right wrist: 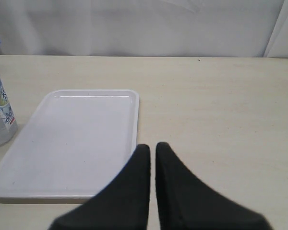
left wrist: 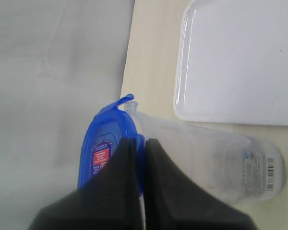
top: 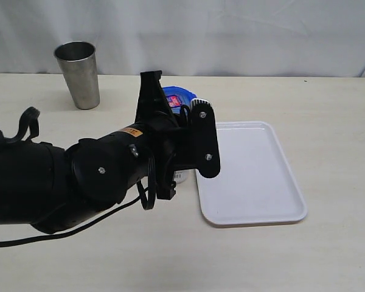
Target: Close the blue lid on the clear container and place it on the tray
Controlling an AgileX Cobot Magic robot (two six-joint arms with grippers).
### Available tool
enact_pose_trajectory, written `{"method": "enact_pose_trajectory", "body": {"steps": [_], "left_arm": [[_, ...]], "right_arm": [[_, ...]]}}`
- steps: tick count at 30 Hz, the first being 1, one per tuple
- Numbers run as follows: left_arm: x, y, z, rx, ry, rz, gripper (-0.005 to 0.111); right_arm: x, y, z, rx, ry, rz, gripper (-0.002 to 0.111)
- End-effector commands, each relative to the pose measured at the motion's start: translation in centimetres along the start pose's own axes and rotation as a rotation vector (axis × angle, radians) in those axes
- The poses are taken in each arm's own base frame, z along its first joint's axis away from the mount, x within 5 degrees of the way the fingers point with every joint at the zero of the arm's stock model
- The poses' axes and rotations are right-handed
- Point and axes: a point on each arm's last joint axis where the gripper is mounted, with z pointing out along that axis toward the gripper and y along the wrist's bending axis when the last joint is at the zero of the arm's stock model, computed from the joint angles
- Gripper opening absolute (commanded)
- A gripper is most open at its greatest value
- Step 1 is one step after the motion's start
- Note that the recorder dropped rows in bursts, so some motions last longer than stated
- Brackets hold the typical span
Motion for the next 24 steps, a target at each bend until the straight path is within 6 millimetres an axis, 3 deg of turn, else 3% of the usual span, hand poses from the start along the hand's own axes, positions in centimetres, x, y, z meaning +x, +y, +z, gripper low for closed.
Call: {"method": "enact_pose_trajectory", "body": {"steps": [1,24], "left_arm": [[-0.06,0.07,-0.25,-0.008,0.003,-0.010,0.000],[-0.26,-0.30,-0.25,0.032,-0.019,-0.008,0.000]], "right_arm": [[0.06,-0.03,-0.01,0.006,-0.002,-0.003,0.005],[0.06,-0.03,-0.01,0.006,-0.002,-0.003,0.005]]}}
